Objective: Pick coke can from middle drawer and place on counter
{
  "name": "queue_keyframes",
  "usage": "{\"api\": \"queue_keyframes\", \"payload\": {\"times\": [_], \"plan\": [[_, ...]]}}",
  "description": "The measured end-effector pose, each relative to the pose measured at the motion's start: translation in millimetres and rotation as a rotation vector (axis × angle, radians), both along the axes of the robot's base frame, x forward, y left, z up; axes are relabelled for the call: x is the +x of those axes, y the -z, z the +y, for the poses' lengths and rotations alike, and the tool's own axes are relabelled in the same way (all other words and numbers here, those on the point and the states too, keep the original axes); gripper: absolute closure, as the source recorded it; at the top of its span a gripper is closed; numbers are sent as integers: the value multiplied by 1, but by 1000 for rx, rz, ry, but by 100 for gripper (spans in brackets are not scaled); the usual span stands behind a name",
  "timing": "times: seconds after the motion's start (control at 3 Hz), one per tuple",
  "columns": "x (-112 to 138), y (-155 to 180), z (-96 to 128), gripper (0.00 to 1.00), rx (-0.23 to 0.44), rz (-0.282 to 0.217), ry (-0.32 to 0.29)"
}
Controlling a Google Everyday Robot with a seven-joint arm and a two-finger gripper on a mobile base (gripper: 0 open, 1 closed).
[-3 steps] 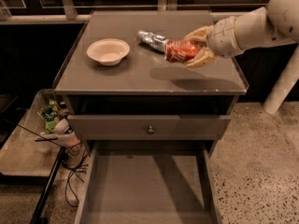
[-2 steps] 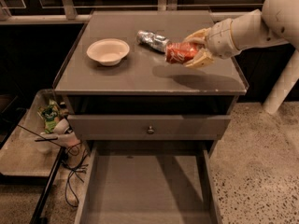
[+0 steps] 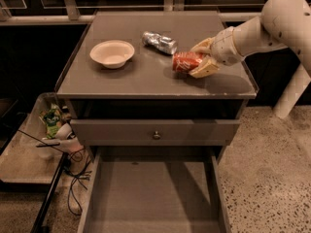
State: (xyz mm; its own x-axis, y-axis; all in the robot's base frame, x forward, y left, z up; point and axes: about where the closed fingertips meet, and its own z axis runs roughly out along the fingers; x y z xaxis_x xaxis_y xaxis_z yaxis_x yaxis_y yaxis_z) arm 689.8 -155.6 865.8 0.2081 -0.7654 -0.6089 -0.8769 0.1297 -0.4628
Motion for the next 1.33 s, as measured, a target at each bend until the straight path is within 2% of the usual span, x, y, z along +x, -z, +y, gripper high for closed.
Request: {"api": "queue_keyframes", "payload": {"times": [0.33, 0.67, 1.33], "plan": [[3, 7, -3, 100, 4, 54, 55], [3, 8, -3, 83, 8, 63, 62], [3, 8, -3, 36, 8, 63, 62]]}}
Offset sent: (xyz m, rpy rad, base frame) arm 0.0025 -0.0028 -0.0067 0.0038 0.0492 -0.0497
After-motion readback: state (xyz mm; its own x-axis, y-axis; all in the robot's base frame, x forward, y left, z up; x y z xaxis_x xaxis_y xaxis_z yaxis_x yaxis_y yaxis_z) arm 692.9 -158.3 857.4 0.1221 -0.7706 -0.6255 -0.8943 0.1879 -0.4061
